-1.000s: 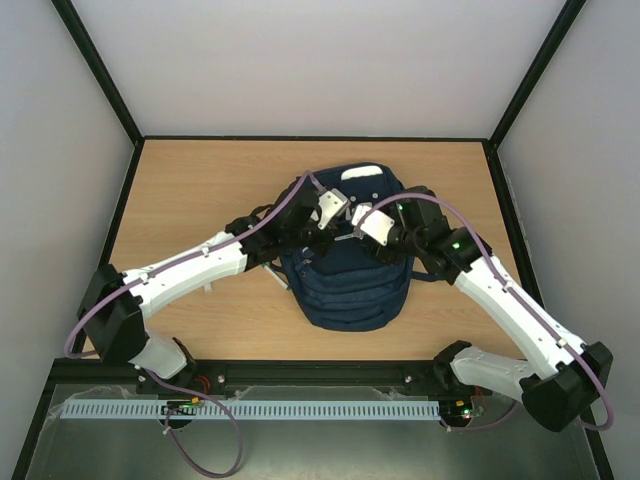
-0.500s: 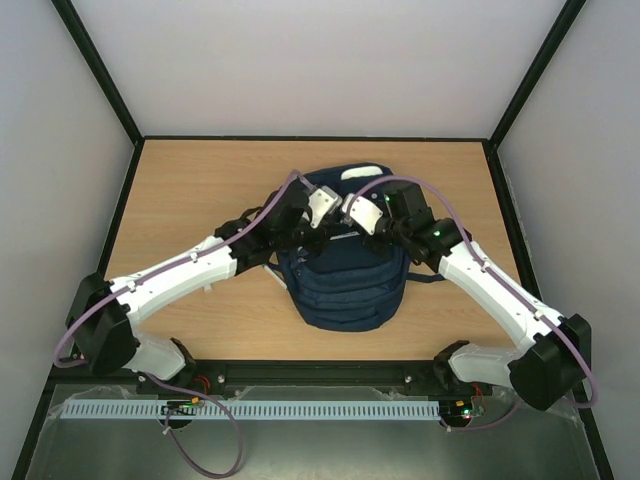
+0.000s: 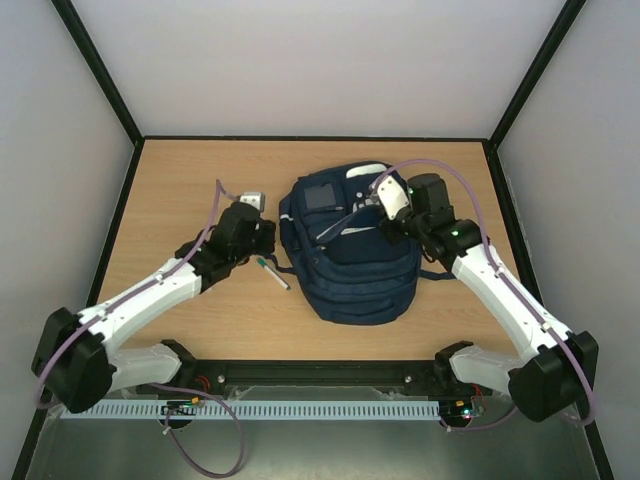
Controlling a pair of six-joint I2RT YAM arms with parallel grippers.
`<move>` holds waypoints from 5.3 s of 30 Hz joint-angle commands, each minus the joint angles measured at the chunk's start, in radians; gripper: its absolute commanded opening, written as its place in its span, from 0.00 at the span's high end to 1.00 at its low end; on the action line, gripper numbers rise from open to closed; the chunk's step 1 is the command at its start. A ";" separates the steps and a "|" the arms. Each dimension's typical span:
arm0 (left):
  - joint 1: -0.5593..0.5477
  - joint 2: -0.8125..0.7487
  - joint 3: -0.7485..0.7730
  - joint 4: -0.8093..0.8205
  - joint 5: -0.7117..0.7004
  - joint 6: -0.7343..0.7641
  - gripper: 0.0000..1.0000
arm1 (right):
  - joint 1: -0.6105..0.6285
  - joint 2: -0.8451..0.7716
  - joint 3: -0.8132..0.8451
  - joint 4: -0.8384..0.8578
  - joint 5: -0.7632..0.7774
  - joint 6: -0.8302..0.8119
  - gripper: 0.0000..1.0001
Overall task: Pack the student bag
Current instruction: Place the stationery in the student bag, then pick up the stationery from the center of the board, then place the stationery in the student bag.
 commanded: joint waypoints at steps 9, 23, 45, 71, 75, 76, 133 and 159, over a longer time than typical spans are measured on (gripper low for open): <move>-0.094 0.419 0.075 0.215 0.183 -0.134 0.81 | -0.104 -0.143 0.069 0.076 0.104 0.149 0.99; -0.143 0.659 0.479 -0.039 0.032 -0.054 0.57 | -0.119 -0.299 -0.193 0.185 0.139 0.118 0.99; -0.024 0.967 0.874 -0.529 -0.029 -0.180 0.51 | -0.121 -0.438 -0.362 0.234 -0.027 0.128 0.99; -0.087 0.991 0.725 -0.587 -0.014 -0.239 0.74 | -0.121 -0.455 -0.367 0.229 -0.075 0.143 0.99; -0.083 0.983 0.691 -0.577 0.006 -0.219 0.82 | -0.121 -0.450 -0.369 0.229 -0.073 0.140 0.99; -0.081 0.982 0.687 -0.570 0.009 -0.216 0.84 | -0.121 -0.448 -0.370 0.230 -0.074 0.139 0.99; -0.714 0.636 0.387 0.329 -0.595 1.140 0.98 | -0.121 -0.471 -0.389 0.238 -0.151 0.129 0.99; -0.633 0.676 0.474 0.249 -0.585 1.148 0.53 | -0.121 -0.470 -0.391 0.239 -0.139 0.120 0.99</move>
